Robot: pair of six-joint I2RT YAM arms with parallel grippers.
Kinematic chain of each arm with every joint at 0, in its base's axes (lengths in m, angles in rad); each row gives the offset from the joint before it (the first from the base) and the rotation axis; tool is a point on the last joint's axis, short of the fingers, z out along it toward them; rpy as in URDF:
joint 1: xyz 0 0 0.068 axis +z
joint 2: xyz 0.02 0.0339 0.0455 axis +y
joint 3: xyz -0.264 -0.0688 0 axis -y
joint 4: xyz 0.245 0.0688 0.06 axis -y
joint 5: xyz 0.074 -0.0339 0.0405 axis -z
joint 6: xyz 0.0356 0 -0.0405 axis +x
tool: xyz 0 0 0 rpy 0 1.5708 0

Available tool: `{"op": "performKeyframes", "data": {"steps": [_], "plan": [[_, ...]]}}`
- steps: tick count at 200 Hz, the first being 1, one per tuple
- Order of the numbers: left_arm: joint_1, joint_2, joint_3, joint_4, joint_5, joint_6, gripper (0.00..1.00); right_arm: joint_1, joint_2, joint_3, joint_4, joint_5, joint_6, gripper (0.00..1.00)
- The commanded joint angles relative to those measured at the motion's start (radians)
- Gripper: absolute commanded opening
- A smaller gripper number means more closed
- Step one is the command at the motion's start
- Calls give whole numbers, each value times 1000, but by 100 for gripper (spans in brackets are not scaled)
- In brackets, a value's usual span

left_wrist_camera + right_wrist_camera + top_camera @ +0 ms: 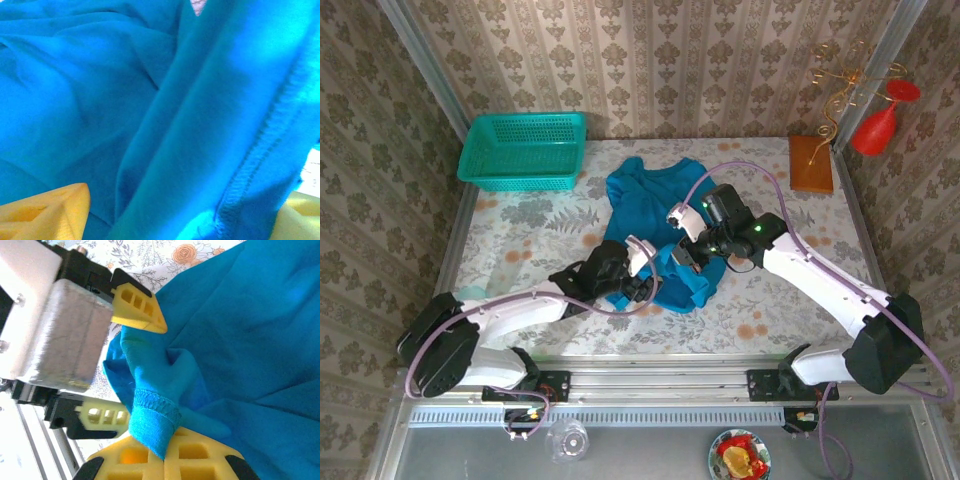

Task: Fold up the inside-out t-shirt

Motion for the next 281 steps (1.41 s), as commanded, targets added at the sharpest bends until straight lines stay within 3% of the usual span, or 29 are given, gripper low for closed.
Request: {"op": "performKeyframes", "data": {"steps": [1,26,36,43,65,93,115,148,184,217,245,281], "plan": [[-7,26,54,-3,-105,21,81,-5,-39,14,5,-35,19,0],[-17,36,86,-26,-154,48,80,-6,-40,10,-1,-3,19,0],[-23,31,95,-42,-168,62,76,-6,-39,12,-8,43,19,0],[-26,25,100,-54,-168,75,67,-8,-38,15,-14,84,19,0],[-26,7,118,-96,-120,108,26,-19,-28,20,-25,219,34,0],[-8,3,175,-154,-12,124,0,-44,-9,5,1,325,79,3],[7,9,240,-202,53,128,0,-45,-13,-25,36,395,169,32],[72,27,362,-311,166,68,0,19,-128,-131,110,479,368,36],[93,38,467,-420,226,65,0,155,-275,-275,177,513,544,35],[98,44,531,-465,268,62,0,350,-311,-387,291,625,635,25],[97,26,549,-473,296,57,0,475,-190,-448,461,726,695,11],[96,-11,539,-471,332,36,0,494,52,-402,624,839,724,6]]}}
